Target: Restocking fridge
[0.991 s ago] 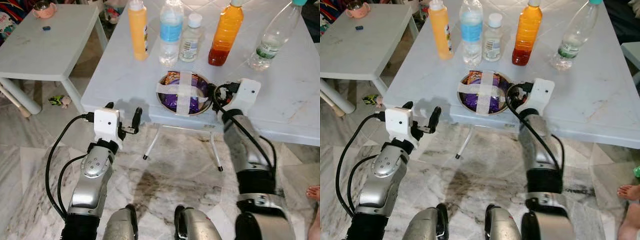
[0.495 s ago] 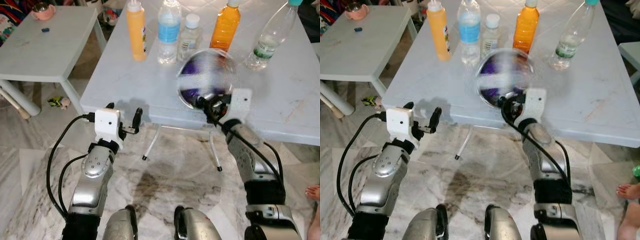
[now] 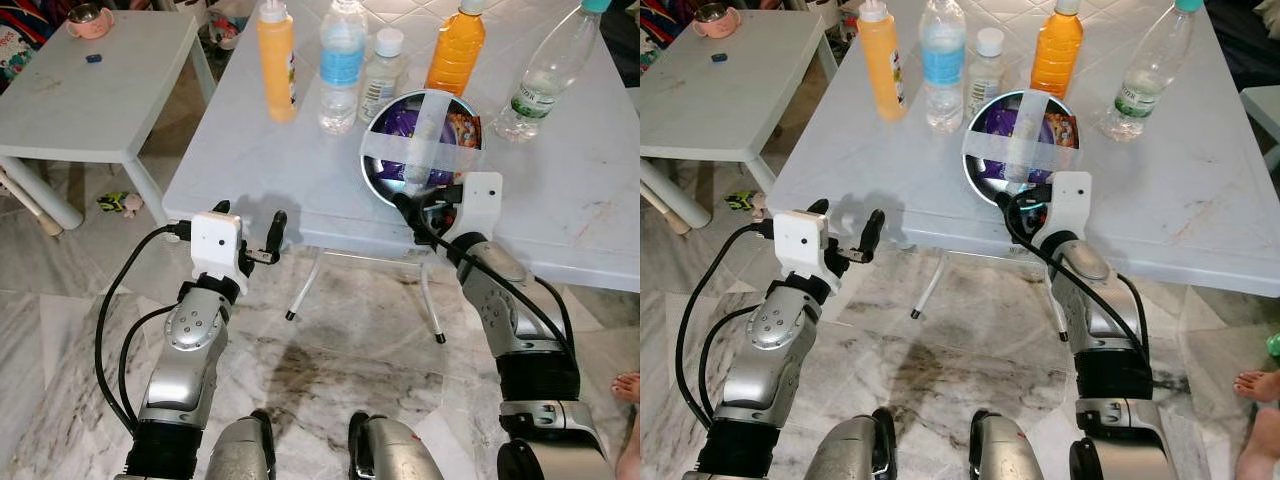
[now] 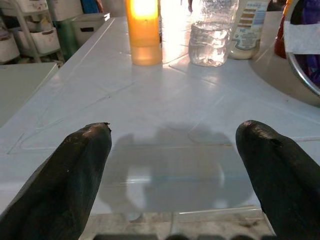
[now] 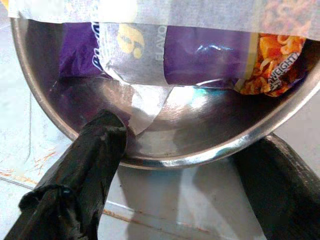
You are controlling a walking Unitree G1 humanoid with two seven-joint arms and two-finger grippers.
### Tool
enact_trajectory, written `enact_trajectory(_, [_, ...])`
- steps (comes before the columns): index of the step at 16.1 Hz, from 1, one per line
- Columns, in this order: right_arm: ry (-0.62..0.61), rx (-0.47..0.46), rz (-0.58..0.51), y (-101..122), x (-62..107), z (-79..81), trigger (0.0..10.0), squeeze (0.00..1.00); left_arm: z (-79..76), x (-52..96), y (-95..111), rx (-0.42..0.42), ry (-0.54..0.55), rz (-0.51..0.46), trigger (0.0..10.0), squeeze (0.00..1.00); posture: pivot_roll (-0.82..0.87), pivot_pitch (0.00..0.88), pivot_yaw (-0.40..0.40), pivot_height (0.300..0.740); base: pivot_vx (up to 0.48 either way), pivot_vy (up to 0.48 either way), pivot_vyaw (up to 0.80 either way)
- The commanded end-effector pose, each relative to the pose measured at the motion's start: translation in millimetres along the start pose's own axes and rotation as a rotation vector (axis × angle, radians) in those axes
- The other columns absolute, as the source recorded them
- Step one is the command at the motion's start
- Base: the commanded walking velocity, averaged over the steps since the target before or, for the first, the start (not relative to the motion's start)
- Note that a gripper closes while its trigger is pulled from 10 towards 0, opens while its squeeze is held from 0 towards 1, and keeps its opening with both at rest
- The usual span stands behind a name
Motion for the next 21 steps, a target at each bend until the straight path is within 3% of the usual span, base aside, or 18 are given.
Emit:
enact_trajectory(1, [-0.018, -0.002, 0.065, -16, 2.1, -6.3, 10.0, 0.0, 3.5, 1.1, -2, -0.003, 0.014, 0.007, 10.0, 0.0, 0.0, 0.168, 0.028, 0.74, 0.0, 0.0, 0.0])
enact_trajectory(6, [0.083, 0.023, 0.029, -10, 8.6, 7.1, 10.0, 0.0, 3.2, -0.6, -2, -0.005, 0.011, 0.005, 10.0, 0.0, 0.0, 0.168, 0.031, 0.74, 0.0, 0.0, 0.0])
enact_trajectory(11, [0.066, 0.03, 0.034, -15, 16.5, 6.5, 10.0, 0.0, 1.8, -0.4, -2, -0.003, 0.01, 0.006, 10.0, 0.0, 0.0, 0.169, 0.032, 0.74, 0.0, 0.0, 0.0])
enact_trajectory(14, [0.098, 0.031, -0.052, 4, 19.6, 9.5, 10.0, 0.0, 1.7, -1.1, -2, -0.002, 0.008, 0.006, 10.0, 0.0, -0.01, 0.167, 0.034, 0.74, 0.0, 0.0, 0.0])
enact_trajectory(17, [0.033, 0.024, -0.144, 25, 19.5, -1.7, 10.0, 0.0, -0.5, -2.7, -2, 0.0, 0.003, 0.002, 10.0, 0.0, -0.01, 0.166, 0.035, 0.74, 0.0, 0.0, 0.0])
enact_trajectory(21, [-0.016, 0.018, -0.155, 28, 20.1, -9.2, 10.0, 0.0, -0.3, -2.3, -2, -0.001, 0.003, 0.003, 10.0, 0.0, -0.01, 0.165, 0.036, 0.74, 0.0, 0.0, 0.0])
Point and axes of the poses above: a point about 5 cm out from each wrist's last joint towards the gripper, its own x axis pointing back from the gripper into the wrist, its own y axis along the axis of the wrist's last joint, z = x × y, the point moved 5 cm from there along -x, pointing out of the wrist towards the gripper, and after that the axes turned 15 degrees about x, right-handed, at the moved point
